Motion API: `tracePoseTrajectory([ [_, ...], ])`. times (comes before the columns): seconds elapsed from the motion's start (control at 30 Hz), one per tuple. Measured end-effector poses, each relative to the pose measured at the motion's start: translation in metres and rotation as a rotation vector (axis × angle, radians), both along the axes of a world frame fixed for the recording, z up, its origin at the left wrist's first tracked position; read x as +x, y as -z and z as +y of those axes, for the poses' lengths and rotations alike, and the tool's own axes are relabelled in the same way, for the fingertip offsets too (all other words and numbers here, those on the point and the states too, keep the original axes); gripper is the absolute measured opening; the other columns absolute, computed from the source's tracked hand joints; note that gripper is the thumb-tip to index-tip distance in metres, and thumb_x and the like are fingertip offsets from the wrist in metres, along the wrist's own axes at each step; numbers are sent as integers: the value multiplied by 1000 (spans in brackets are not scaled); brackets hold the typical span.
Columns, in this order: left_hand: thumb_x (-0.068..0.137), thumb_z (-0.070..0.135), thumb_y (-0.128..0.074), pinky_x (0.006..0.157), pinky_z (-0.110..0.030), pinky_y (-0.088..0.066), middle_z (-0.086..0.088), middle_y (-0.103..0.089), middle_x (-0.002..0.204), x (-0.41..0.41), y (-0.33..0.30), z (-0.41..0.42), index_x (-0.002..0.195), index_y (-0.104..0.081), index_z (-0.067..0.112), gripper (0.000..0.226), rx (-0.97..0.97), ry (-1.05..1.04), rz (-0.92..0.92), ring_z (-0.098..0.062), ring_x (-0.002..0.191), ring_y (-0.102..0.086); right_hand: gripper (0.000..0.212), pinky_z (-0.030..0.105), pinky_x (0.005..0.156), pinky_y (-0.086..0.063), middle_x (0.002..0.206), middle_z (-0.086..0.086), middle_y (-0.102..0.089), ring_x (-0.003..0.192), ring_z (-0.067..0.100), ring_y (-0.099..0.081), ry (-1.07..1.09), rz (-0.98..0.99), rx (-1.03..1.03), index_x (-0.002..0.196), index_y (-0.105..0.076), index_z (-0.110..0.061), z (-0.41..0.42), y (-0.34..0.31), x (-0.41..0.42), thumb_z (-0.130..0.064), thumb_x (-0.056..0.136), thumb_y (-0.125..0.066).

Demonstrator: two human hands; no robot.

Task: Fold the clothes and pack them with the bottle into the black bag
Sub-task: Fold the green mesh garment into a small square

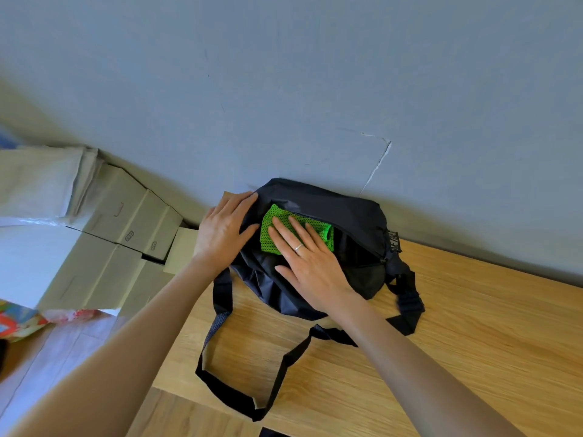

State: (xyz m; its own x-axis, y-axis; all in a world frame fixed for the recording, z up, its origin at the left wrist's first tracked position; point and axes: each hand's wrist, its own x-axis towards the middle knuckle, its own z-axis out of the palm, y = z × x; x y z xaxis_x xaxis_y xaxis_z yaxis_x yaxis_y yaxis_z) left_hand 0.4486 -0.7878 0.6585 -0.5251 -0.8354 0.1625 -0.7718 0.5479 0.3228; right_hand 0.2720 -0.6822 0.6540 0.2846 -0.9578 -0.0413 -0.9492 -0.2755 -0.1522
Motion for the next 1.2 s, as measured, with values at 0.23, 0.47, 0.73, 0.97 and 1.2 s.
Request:
tracePoseTrajectory([
  [0.23,88,17,-59,60,-32,-49,-7,-68,114,-7,4,-8,121,-63,12,34,-21,-64,153,-30,87,-68,63,49,116,-17,159,-1,-10,146,25,-9,-24,29,41,151,-18,-18,-4,11,-1,-48,96,-22],
  [0.47,89,17,-53,64,-32,-51,-7,-69,114,-3,2,-8,119,-65,15,33,-29,-47,175,-28,93,-68,68,49,115,-13,159,-4,-10,146,26,-13,46,-2,125,151,-15,-21,-12,8,7,-56,93,-20],
  [0.73,92,39,-50,105,-41,-37,-1,-34,151,7,10,8,148,-22,33,62,200,65,156,-21,139,-30,57,50,116,-12,158,2,-19,145,29,-15,-14,-75,24,145,-31,-23,0,5,7,-45,94,-45],
  [0.97,93,43,-44,113,-29,-12,-4,-13,157,19,14,32,111,-56,27,28,211,183,151,-18,147,0,27,43,116,-11,149,9,-37,143,29,-22,77,-175,-27,102,-59,-11,25,9,-6,-32,86,-64],
  [1.2,75,56,-59,107,-31,-16,-3,-6,158,27,11,34,89,-67,23,37,282,243,55,-13,146,8,24,45,114,-17,139,13,-51,135,29,-39,106,-158,-60,82,-67,-8,37,4,-19,-32,81,-70],
])
